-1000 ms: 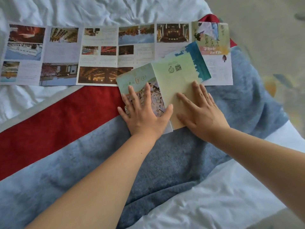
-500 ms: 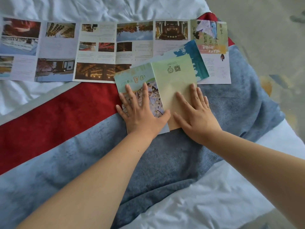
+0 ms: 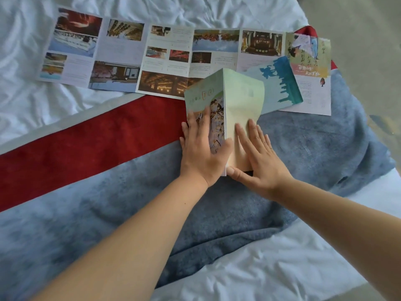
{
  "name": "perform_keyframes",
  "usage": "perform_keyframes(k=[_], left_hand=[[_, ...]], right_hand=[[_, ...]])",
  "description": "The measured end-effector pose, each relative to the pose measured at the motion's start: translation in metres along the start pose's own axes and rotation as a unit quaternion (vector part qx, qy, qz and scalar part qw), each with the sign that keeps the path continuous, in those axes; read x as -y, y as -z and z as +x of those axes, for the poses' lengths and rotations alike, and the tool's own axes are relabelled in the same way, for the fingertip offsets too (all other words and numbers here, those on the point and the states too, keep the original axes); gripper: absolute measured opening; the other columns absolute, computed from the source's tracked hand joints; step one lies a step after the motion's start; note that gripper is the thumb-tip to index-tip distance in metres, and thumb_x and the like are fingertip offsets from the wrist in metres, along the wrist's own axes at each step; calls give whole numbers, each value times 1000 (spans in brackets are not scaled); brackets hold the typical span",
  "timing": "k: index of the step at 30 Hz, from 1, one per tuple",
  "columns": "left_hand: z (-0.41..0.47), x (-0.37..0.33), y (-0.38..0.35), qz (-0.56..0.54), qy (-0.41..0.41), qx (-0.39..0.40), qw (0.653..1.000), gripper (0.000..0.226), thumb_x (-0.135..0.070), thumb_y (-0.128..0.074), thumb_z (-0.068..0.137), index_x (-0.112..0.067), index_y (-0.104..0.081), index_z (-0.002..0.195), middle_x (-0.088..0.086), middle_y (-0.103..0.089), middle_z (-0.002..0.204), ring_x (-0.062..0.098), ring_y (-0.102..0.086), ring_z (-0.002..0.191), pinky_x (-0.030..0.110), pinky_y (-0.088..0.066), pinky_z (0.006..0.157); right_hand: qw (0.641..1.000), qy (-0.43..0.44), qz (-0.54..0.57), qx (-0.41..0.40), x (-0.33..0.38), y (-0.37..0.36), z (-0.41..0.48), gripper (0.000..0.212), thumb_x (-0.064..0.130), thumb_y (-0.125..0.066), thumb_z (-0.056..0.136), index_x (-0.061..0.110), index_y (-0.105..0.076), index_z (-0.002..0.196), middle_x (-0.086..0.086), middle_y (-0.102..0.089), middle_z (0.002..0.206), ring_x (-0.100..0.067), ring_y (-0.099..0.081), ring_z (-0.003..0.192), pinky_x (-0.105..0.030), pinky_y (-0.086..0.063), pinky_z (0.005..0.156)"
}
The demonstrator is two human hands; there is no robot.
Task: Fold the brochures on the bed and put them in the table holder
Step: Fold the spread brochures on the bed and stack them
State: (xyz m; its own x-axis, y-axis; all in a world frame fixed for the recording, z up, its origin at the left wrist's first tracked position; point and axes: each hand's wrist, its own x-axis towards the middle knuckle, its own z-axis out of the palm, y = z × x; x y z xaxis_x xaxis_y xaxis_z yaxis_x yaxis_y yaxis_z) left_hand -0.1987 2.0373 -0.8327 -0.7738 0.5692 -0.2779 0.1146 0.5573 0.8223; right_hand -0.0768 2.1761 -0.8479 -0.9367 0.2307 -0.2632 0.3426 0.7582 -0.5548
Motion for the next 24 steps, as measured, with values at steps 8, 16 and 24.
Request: perform_keyframes(k=[8, 16, 24], left_hand=[[-19, 18, 47, -182, -48, -13, 982, 68, -35, -46, 99, -31, -19, 162, -11, -21, 168, 8, -12, 156, 49, -18, 127], [-38, 65, 115, 70, -84, -82, 991, 73, -21, -42, 102, -18, -2, 163, -1, 1, 172, 7, -1, 156, 23, -8, 124], [-61, 121, 128, 413, -23, 5, 910, 63, -54, -23, 101, -31, -21, 160, -4, -4, 172, 26, 7, 158, 59, 12, 122]], right_hand=[[992, 114, 54, 21, 76, -20, 15, 82, 65, -30, 100, 30, 6, 164, -2, 13, 173, -16, 13, 158, -55, -3, 129], [985, 150, 14, 82, 124, -59, 37, 81, 72, -26, 99, 36, 7, 164, 7, 10, 173, -9, 12, 158, -51, -2, 129], [975, 136, -128, 116, 142, -110, 32, 113, 87, -48, 81, 31, 4, 165, 12, 13, 171, -18, 23, 156, -45, 2, 129]])
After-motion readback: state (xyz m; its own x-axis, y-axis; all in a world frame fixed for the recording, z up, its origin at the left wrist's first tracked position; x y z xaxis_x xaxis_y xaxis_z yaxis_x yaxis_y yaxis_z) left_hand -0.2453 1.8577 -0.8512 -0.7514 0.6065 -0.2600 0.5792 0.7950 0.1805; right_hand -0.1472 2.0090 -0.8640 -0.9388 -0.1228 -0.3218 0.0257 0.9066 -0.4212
